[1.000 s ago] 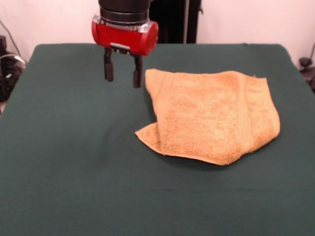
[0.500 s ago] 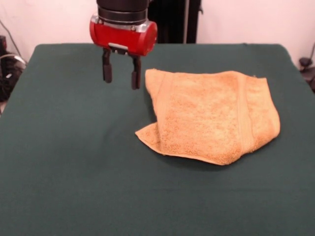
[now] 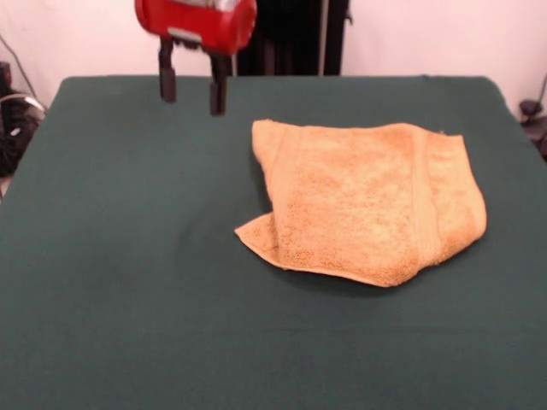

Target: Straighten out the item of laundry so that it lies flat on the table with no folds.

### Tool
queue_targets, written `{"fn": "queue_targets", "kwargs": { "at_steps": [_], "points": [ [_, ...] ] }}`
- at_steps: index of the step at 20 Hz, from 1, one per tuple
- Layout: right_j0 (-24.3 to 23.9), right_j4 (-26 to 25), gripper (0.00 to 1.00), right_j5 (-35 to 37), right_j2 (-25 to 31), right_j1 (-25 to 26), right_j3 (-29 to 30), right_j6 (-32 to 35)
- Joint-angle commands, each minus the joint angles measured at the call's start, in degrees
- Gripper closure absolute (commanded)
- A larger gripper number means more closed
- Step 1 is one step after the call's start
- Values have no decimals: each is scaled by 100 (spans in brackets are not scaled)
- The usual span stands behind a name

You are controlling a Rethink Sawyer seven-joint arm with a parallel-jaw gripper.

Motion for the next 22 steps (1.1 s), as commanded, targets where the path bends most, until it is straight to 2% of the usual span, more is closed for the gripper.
{"fn": "queue_targets", "kwargs": {
  "at_steps": [1,5,9,12,16,22],
  "points": [
    [-4,503,0,1406,415,-491,732,308],
    [24,412,0,1844,428,-401,340,186],
    [-45,352,0,1840,545,-292,169,16],
    [-119,336,0,1158,641,-10,-36,84],
    [-179,488,0,1145,757,428,-309,194],
    [-140,518,0,702,708,684,-291,460]
  ]
}}
